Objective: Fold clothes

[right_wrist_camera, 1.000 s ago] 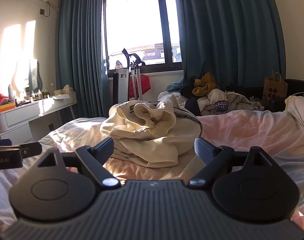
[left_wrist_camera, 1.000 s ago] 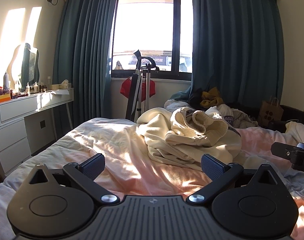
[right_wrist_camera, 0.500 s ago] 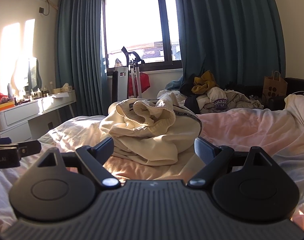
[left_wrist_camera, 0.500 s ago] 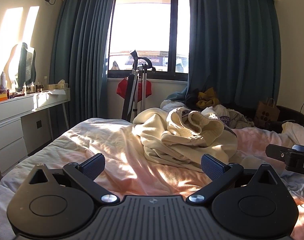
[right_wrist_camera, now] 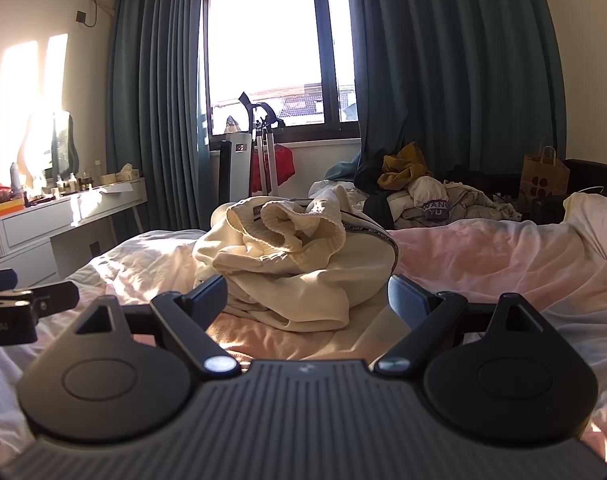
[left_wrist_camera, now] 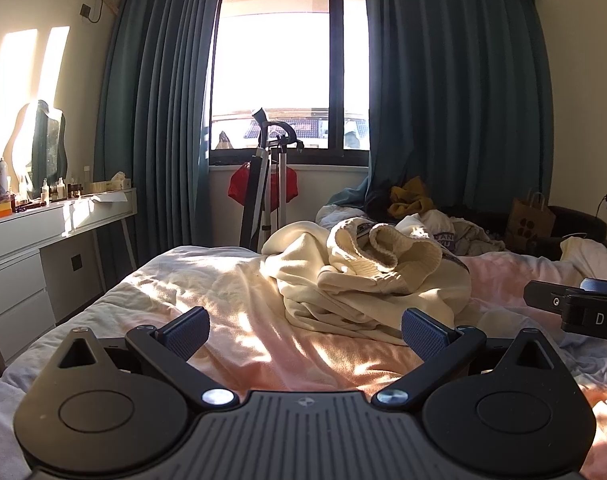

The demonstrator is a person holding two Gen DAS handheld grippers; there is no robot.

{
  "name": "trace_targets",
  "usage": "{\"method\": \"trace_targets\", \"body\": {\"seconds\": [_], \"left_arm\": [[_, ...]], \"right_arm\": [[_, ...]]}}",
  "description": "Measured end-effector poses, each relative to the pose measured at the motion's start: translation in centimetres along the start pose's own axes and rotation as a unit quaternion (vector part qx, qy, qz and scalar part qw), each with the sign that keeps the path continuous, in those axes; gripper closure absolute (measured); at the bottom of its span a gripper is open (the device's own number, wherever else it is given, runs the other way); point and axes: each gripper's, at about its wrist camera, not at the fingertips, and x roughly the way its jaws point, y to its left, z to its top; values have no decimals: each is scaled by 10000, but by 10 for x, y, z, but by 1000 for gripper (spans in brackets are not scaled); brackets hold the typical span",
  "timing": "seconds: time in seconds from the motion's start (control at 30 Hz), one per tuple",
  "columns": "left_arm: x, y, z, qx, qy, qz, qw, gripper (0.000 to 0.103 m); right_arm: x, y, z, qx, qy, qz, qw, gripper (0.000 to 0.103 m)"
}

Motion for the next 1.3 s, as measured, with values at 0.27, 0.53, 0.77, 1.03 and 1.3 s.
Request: {"method": "trace_targets", "body": {"seconds": [0.27,0.53,0.77,1.03,1.3], "left_arm": [[1,3,0,-81,75,6,9999,0],[2,1,-1,-52,106,-4,9999,0],[4,0,-2,-22,120,-24,9999,0],[8,-1,-5,-32,226,-201,9995,0],[23,-17,9,540,105,-323,9980,0]], "right_arm": [[-1,0,2,4,-16,-1,10000,14],[-2,-2,2,87,-6,37,10000,14],[-2,-5,4,214,-19,109,9997,14],[-3,-9,8,457,-18,200,9988,14],[-7,-12,15,642,-163,-9,9978,14]]}}
